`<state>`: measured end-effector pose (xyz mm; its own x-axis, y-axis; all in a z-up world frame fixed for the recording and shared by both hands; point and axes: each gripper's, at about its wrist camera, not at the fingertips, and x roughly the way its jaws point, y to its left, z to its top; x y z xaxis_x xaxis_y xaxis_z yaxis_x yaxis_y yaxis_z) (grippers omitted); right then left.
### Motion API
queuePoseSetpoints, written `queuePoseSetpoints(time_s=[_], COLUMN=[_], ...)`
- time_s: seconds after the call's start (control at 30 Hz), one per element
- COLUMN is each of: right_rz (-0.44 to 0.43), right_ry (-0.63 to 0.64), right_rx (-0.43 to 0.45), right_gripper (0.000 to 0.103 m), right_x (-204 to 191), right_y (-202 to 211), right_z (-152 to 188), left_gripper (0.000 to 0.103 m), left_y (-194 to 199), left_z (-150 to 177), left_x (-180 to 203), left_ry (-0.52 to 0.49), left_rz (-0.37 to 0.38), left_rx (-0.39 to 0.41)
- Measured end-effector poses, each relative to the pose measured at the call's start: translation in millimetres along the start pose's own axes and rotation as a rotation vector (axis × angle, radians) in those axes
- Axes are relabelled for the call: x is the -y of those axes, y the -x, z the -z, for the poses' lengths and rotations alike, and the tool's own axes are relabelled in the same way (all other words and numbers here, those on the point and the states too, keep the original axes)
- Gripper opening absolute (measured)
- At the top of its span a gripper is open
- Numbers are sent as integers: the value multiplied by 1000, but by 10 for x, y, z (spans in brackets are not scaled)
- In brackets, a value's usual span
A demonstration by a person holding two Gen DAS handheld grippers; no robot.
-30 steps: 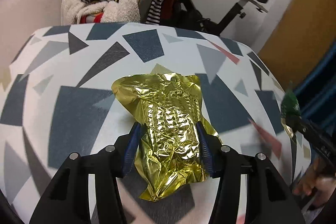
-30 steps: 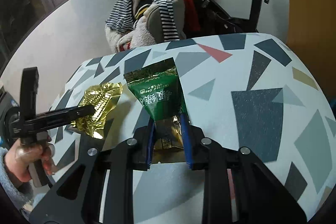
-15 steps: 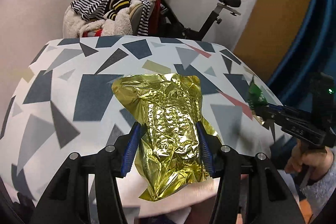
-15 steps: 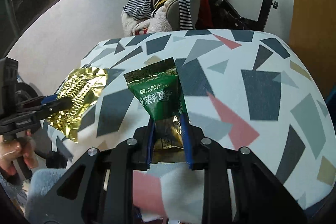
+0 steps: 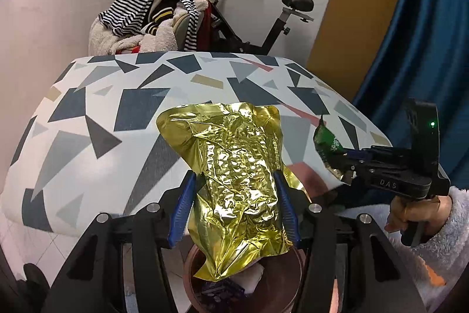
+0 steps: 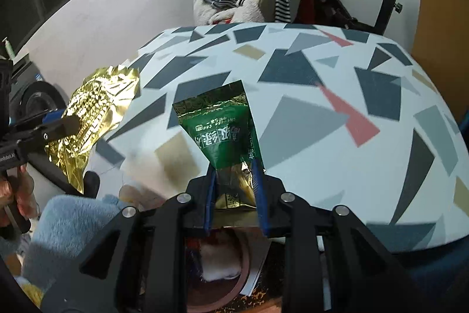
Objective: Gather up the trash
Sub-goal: 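Carry the gold foil bag and green packet over the brown bin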
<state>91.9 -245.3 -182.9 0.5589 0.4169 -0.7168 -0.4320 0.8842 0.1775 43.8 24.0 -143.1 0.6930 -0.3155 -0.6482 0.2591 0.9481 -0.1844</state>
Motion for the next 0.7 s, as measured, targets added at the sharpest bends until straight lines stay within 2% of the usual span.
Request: queuePoseSetpoints(time_s=[0.37, 0.7], right_rz=[-70, -136], right_ry=[16, 59], right_rx=[-104, -280], right_gripper=[26, 27], right_x=[-304, -553], right_y=[-165, -636], right_z=[471, 754], left_gripper=[52, 52], left_y=[224, 247], left_z=[407, 550], left_x=[-85, -211], left_ry=[-10, 19], left_rz=[2, 11], left_rx=[-2, -2])
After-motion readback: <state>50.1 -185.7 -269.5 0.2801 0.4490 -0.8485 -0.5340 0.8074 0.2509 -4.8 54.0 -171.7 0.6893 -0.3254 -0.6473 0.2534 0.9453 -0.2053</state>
